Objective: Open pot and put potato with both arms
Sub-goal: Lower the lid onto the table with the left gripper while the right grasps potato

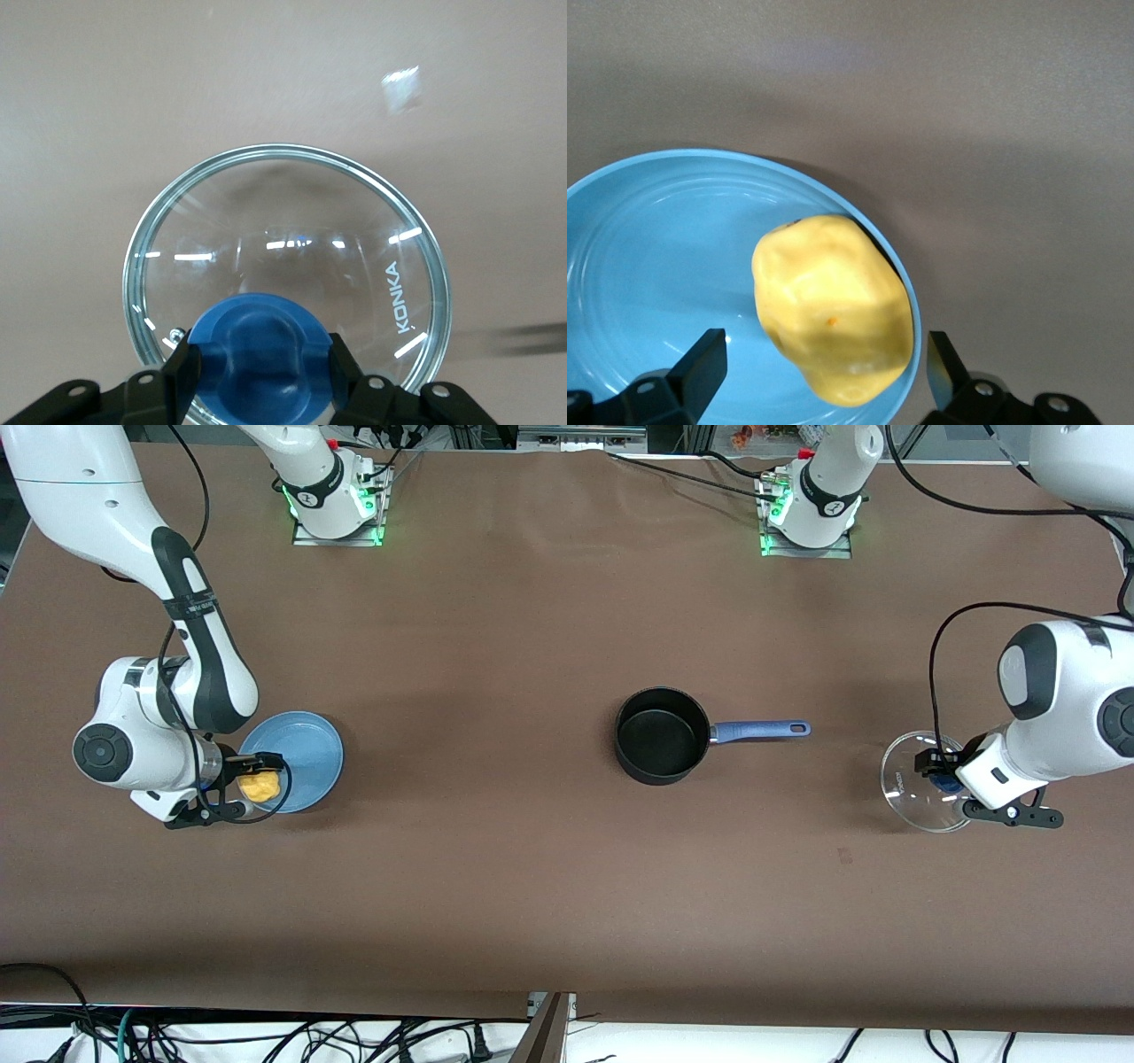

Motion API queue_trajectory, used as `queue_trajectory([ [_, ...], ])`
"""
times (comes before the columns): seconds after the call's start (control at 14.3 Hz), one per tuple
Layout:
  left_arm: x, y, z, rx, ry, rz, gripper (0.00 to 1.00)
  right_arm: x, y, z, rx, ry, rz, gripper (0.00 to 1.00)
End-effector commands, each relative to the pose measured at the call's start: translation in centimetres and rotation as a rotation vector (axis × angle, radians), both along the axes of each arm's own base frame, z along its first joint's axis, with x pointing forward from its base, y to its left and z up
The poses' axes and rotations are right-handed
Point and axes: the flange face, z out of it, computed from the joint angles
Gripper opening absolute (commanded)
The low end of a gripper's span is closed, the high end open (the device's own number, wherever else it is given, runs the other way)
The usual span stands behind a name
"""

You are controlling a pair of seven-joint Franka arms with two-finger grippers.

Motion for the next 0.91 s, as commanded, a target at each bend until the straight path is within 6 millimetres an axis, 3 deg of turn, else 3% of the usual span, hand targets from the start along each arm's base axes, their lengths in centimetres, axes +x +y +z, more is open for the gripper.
queue_trajectory([
  [0.0,0.0,2.3,-3.5,-0.012,-0.001,0.019,0.56,-2.2,0.0,-1.1,0.008,-0.026,0.020,1.00],
  [0.07,-0.1,3.2,-4.3,-0.012,0.001,0.031,0.56,-2.4,0.0,-1.3,0.009,-0.030,0.019,0.98],
  [0.21,0.0,3.4,-6.0,-0.010,-0.004,0.031,0.57,-2.4,-0.2,-1.1,0.008,-0.027,0.016,0.85],
  [0.42,-0.3,4.4,-8.8,-0.026,0.007,0.061,0.58,-2.2,-0.6,-0.6,0.006,-0.033,0.003,0.49],
  [0.56,-0.5,4.9,-9.6,-0.033,0.017,0.077,0.74,-1.7,-0.7,0.4,0.004,-0.051,0.001,0.31],
  [0.7,-0.4,4.9,-9.0,-0.039,0.011,0.094,1.00,-0.8,-0.4,1.9,0.003,-0.038,-0.001,0.30],
  [0.84,0.0,4.5,-6.3,-0.041,0.003,0.101,1.00,0.0,0.8,4.2,0.027,0.002,-0.089,0.30],
])
